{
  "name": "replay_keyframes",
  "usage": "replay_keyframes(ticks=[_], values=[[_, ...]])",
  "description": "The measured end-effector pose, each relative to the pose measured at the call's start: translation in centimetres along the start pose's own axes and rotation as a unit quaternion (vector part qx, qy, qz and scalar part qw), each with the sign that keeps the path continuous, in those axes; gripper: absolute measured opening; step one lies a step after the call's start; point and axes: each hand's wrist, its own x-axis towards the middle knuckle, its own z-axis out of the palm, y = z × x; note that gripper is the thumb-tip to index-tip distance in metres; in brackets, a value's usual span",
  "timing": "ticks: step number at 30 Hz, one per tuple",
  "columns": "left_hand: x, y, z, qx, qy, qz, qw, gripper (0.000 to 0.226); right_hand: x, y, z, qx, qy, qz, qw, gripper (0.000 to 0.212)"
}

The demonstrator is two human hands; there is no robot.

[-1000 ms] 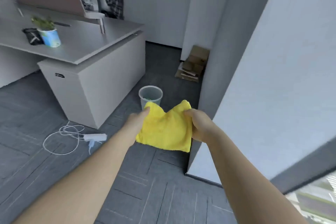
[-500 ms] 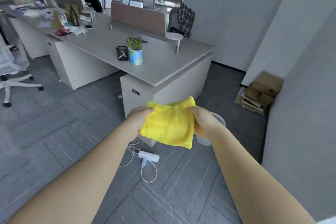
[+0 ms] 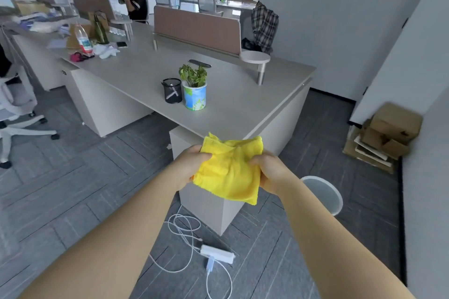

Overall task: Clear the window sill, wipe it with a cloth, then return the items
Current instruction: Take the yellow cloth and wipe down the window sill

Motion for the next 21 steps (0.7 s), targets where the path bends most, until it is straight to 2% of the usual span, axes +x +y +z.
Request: replay_keyframes(ticks=[4,9,15,21], values=[[6.8,1.3,-1.7,0.019,-0.031,-0.013,0.999,0.03,6.3,-1.7,1.1,-0.018,0.0,0.009,1.0,0.055],[15.7,1.3,-3.6,0.046,-0.046,-0.029,0.997,0.028,14.0,-2.2,2.5,-0.024,0.042,0.042,0.998,0.06],[27.6,1.5,-6.1,0.108,-0.127,-0.051,0.985,0.034,23.5,-1.9,4.3,-0.004,0.154,0.074,0.985,0.06],[36.4,2.3,-6.0,0.138,-0.174,-0.049,0.974,0.035,30.6,-2.6,4.8,0.014,0.229,0.068,0.971,0.057]])
